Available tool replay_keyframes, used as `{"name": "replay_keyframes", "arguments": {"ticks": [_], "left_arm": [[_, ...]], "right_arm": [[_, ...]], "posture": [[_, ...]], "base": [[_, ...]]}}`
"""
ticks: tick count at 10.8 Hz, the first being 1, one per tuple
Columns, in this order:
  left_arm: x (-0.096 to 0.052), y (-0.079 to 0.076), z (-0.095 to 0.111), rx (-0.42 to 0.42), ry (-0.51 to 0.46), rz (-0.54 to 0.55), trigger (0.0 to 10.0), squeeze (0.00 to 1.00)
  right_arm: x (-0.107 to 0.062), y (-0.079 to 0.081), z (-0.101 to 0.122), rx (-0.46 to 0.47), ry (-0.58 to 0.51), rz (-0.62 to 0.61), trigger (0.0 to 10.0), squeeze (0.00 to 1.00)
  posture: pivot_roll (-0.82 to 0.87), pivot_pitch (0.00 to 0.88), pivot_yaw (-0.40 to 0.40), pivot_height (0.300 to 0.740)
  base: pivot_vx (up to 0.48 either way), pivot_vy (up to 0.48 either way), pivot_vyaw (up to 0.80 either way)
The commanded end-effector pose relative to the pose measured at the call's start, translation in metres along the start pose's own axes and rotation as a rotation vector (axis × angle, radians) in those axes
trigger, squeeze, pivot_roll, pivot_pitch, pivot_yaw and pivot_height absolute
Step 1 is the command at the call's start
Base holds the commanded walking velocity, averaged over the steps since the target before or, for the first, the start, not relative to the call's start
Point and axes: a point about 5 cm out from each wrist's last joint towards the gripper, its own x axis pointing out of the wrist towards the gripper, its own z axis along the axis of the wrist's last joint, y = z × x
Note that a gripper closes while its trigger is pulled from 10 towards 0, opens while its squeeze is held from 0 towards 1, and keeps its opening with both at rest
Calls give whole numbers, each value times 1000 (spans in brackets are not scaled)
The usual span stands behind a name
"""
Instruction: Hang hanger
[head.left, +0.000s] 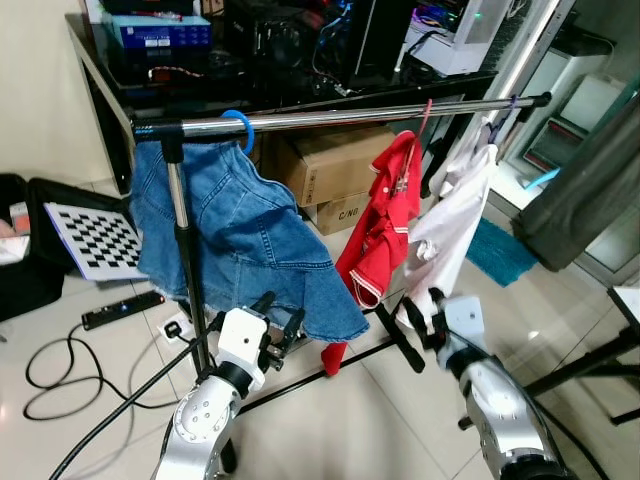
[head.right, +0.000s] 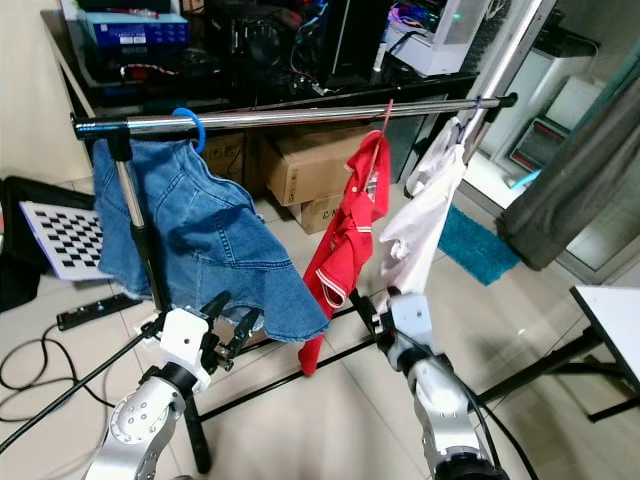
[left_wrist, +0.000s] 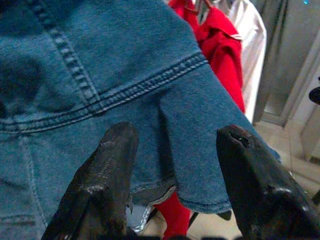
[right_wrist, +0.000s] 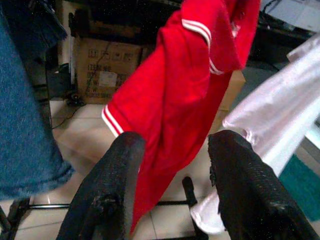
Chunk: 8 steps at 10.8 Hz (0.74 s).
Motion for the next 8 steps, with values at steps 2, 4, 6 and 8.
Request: {"name": "replay_keyframes", "arguments": {"ticks": [2, 4, 6, 8], "left_arm": [[6, -8, 0, 1, 3, -63, 10000, 0], [8, -9, 1, 6, 3, -84, 10000, 0], [8, -10, 1, 4, 2, -92, 10000, 0], [7, -10, 0, 4, 3, -101, 10000, 0]], "right_arm": [[-5, -10, 1, -8, -20, -56, 10000, 0], [-12, -11, -5, -8, -11, -68, 10000, 0], [-18, -11, -9, -11, -3, -71, 10000, 0], [-16, -9, -8, -7, -9, -72, 10000, 0]], "posture": [[88, 30, -98, 740], [69, 34, -88, 740], [62, 38, -86, 740], [76, 46, -81, 740]], "base": [[0, 0, 0], [0, 0, 0], [0, 0, 0], [0, 0, 0]]}}
